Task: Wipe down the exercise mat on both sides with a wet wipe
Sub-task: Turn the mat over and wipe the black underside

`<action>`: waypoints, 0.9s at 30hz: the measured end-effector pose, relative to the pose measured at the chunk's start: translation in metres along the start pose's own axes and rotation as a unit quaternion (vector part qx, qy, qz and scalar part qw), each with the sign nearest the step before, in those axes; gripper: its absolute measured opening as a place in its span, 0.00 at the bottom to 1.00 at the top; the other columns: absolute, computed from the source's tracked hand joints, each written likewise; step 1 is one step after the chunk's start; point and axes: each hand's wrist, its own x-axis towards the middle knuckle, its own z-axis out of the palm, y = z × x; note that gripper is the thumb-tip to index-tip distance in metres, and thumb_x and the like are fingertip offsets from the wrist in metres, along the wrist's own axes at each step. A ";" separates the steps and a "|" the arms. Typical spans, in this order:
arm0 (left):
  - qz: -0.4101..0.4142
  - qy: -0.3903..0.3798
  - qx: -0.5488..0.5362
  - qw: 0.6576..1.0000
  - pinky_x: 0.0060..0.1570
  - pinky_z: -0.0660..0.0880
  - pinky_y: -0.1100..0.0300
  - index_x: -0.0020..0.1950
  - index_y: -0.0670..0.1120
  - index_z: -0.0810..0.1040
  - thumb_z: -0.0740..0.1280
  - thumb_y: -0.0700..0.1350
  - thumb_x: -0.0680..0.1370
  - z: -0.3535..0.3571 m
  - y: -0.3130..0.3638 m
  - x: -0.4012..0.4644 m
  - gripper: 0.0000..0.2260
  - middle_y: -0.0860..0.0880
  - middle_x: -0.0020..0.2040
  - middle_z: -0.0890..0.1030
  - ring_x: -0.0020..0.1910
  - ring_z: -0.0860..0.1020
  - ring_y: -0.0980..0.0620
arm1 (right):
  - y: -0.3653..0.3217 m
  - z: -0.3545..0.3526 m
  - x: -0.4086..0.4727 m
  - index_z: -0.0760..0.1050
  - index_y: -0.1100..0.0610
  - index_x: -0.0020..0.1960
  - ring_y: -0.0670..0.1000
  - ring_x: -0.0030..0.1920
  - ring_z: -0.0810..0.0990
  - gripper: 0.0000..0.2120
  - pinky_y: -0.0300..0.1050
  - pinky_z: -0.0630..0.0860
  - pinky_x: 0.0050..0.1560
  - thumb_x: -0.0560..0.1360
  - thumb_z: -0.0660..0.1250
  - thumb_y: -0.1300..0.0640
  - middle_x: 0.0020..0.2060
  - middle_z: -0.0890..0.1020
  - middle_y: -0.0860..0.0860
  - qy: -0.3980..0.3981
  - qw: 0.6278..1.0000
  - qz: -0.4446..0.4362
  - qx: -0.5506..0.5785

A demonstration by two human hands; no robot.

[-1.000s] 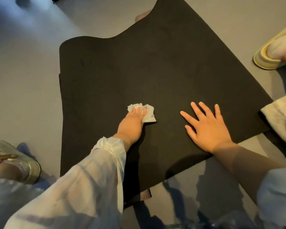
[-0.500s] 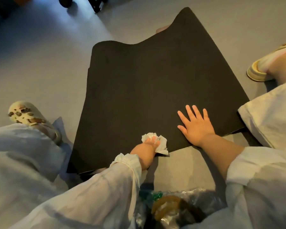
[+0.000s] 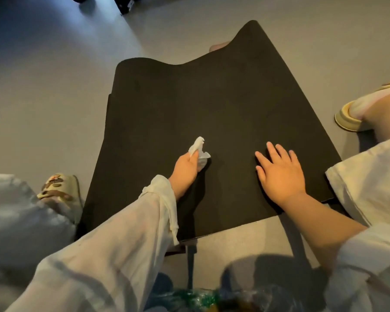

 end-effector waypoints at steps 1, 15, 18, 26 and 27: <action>0.000 0.004 0.024 1.000 0.59 0.70 0.59 0.58 0.43 0.77 0.52 0.52 0.83 0.000 -0.001 0.011 0.18 0.46 0.54 0.79 0.54 0.76 0.51 | 0.006 0.002 0.002 0.53 0.46 0.76 0.56 0.76 0.49 0.24 0.56 0.46 0.73 0.81 0.45 0.44 0.77 0.52 0.53 -0.009 1.000 0.016 -0.016; 0.202 0.104 0.257 0.939 0.67 0.60 0.52 0.71 0.41 0.59 0.64 0.52 0.77 0.006 0.009 0.161 0.28 0.42 0.67 0.64 0.67 0.60 0.44 | 0.015 0.027 0.003 0.33 0.40 0.71 0.51 0.74 0.36 0.26 0.54 0.34 0.70 0.74 0.33 0.37 0.77 0.44 0.49 -0.051 0.995 0.086 -0.022; 0.128 0.126 0.444 0.878 0.71 0.48 0.50 0.77 0.44 0.48 0.56 0.61 0.79 0.005 -0.001 0.184 0.34 0.40 0.76 0.49 0.75 0.46 0.42 | 0.015 0.026 0.003 0.34 0.41 0.71 0.52 0.75 0.39 0.29 0.54 0.34 0.70 0.71 0.27 0.37 0.77 0.46 0.49 -0.045 0.995 0.084 -0.021; 0.003 0.125 0.593 0.796 0.72 0.46 0.45 0.77 0.52 0.51 0.56 0.45 0.79 -0.014 0.008 0.207 0.27 0.42 0.77 0.51 0.75 0.47 0.39 | 0.014 0.022 0.003 0.40 0.42 0.73 0.53 0.76 0.46 0.28 0.54 0.37 0.70 0.74 0.33 0.38 0.77 0.51 0.51 -0.040 0.995 0.082 -0.034; 0.023 0.112 0.607 0.786 0.71 0.50 0.46 0.76 0.49 0.53 0.57 0.42 0.78 -0.016 0.009 0.207 0.27 0.43 0.75 0.55 0.74 0.51 0.39 | 0.014 0.022 0.003 0.41 0.43 0.74 0.53 0.76 0.47 0.29 0.54 0.37 0.70 0.74 0.33 0.38 0.77 0.52 0.51 -0.041 0.995 0.083 -0.035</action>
